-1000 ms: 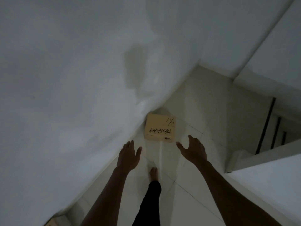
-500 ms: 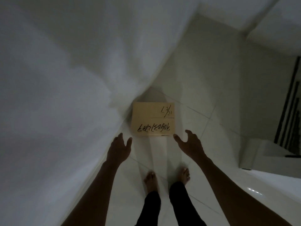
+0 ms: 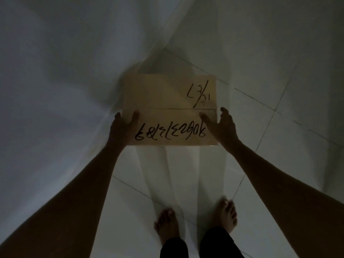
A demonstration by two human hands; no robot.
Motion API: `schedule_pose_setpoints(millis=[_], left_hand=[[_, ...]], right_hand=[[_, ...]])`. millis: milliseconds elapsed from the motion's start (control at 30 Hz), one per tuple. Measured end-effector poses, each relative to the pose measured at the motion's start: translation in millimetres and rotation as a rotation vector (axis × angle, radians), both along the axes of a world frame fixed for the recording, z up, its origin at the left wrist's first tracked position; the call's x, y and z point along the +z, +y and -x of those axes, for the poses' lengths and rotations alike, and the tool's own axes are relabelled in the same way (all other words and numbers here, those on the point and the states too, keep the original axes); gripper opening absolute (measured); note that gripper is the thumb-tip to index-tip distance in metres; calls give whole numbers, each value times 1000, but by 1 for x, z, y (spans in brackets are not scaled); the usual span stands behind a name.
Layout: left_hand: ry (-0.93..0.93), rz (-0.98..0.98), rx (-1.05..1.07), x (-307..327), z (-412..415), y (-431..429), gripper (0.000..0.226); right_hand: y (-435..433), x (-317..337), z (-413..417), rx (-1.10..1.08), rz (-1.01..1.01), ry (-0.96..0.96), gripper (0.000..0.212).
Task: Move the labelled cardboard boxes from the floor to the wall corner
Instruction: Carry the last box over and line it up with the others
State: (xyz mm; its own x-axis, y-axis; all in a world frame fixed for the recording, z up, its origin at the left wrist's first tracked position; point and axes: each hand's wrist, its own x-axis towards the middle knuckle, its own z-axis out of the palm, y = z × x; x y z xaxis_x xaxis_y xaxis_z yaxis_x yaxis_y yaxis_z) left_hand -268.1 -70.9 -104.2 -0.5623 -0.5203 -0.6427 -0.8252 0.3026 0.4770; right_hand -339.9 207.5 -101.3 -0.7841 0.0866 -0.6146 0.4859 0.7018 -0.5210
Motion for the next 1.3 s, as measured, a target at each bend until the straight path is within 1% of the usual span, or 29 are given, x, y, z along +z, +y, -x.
schedule_pose_setpoints(millis=[33,67,167,233,300,367,433,467,567,700,833,933,1000,1100,1233,1300], left_hand=[[3,-40,37,-11,0,-3,96],[17,-64,58,-16,-2,-3,95],[51,-38,91,-18,-7,1,88],[41,-11,101,-3,-7,5,88],[33,-13,104,25,-11,8,88],[33,-29,108,66,-24,13,87],[34,-23,85,122,-40,19,87],[26,-20,90,153,-50,20,87],[15,-58,147,254,-95,23,90],[21,-91,285,386,-175,37,96],[40,-64,406,482,-256,56,84],[86,-27,498,531,-314,69,83],[121,-3,554,555,-355,76,88],[152,23,622,583,-417,89,96],[188,33,761,608,-503,111,95],[198,40,830,616,-546,121,94]], right_hand=[[-2,-9,3,-34,49,-43,100],[-3,-16,4,-58,82,-79,100],[-4,-25,-2,-137,166,-109,91],[-1,-13,-7,-160,166,-117,88],[3,10,-14,-162,145,-129,90],[7,52,-23,-154,131,-138,95],[12,110,-36,-166,127,-150,100],[13,143,-45,-162,129,-150,98],[12,257,-74,-104,119,-147,81],[14,392,-115,17,97,-124,79],[8,493,-163,148,99,-90,79],[6,540,-204,225,130,-70,78],[6,561,-234,286,169,-63,79],[5,583,-279,379,182,-54,86],[-4,605,-340,513,215,-34,75],[-11,614,-372,578,233,-43,75]])
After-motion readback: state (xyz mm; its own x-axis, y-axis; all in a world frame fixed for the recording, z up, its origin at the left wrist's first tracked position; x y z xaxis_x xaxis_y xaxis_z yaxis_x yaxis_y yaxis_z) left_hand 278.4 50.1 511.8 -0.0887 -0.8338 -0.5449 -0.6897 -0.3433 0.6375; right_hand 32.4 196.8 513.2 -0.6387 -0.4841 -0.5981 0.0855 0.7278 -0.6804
